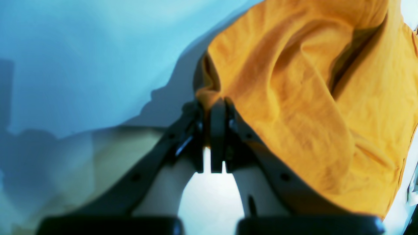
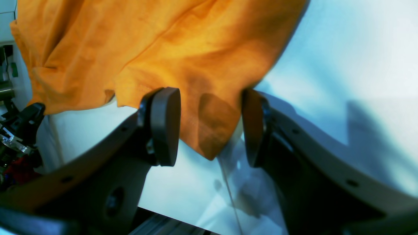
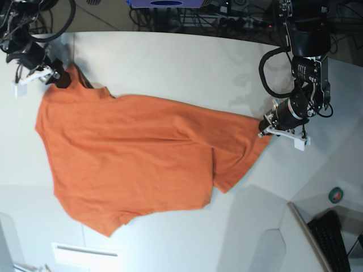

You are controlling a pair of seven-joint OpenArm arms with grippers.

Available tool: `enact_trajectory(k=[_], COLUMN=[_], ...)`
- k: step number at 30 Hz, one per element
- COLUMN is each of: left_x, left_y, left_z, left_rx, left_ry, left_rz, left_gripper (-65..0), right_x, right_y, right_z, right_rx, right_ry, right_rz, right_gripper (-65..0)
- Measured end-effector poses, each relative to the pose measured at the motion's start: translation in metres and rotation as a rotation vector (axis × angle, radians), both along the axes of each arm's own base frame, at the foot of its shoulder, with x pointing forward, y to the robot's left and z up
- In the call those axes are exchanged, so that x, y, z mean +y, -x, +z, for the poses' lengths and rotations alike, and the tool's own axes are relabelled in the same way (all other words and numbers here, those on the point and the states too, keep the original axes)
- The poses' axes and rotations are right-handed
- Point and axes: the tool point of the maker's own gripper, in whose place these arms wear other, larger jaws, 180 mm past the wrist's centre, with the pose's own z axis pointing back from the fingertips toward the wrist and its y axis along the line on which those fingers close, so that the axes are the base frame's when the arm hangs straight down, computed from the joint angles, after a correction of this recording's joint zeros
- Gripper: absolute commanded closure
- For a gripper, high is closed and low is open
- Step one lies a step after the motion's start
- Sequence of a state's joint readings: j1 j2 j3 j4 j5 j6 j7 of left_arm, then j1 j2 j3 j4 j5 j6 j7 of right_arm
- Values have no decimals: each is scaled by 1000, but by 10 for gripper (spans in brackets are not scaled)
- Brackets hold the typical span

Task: Layout the t-shirt on the table in an organized manner, then fold the t-shirt properly
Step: 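Hold the stretched orange shirt with both grippers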

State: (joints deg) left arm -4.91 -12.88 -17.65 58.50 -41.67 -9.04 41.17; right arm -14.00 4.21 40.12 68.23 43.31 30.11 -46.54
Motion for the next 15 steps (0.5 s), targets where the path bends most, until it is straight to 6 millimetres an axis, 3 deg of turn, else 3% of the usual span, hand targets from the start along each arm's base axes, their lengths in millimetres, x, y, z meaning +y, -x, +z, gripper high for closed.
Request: enact_trajectory(k=[8, 15], left_x=[0, 0], left_y=[-2, 0], left_z=[2, 0], left_rx=[-5, 0], left_ry=[0, 0], left_rz=[0, 0], left_gripper=[0, 0], right_x=[2, 1], right_y=[-12, -11], right_z=[-1, -9], right_rx=[-14, -9], right_ry=[-25, -34], right_rz=[-8, -42], right_gripper=[-273, -11])
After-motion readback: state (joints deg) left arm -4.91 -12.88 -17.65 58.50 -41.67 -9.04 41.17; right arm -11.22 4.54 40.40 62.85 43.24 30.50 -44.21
